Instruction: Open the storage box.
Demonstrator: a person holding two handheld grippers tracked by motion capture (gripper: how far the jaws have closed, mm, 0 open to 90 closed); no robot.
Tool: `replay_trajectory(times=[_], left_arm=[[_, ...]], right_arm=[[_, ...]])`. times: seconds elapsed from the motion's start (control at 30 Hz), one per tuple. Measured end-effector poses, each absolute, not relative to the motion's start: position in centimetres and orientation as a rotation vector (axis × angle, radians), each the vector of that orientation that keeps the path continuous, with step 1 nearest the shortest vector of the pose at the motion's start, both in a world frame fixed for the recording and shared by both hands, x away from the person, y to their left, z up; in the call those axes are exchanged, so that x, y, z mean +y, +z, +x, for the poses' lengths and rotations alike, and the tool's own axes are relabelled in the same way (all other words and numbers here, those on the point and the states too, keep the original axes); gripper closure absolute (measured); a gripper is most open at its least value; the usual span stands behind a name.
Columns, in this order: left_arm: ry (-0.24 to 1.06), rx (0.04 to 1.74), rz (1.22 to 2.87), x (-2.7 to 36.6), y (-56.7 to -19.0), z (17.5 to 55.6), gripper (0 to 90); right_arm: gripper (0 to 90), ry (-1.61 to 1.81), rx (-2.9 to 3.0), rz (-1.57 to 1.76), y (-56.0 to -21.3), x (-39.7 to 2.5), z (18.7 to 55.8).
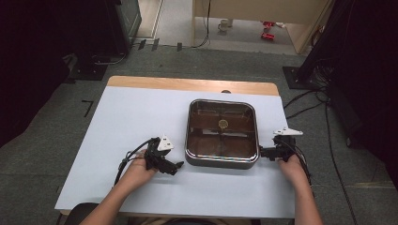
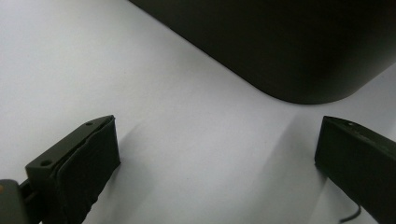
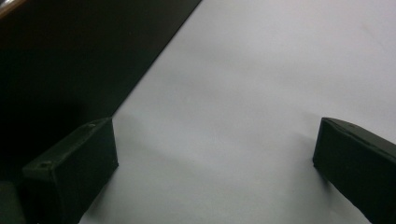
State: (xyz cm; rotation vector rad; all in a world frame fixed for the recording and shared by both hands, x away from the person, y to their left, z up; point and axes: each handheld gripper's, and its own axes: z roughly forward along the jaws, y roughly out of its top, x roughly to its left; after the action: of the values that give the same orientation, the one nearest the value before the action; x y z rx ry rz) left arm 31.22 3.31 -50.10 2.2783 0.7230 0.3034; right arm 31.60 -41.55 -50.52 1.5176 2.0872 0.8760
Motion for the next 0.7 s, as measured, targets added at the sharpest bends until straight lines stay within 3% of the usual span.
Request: replay_trajectory(times=[0.7], left_arm=[[0.310,0.727,2.280,3.21,-50.08,31.14,0.0]], right_arm=[[0.0,0.875,2.086,1.518,-50.52,-41.54,31.58]])
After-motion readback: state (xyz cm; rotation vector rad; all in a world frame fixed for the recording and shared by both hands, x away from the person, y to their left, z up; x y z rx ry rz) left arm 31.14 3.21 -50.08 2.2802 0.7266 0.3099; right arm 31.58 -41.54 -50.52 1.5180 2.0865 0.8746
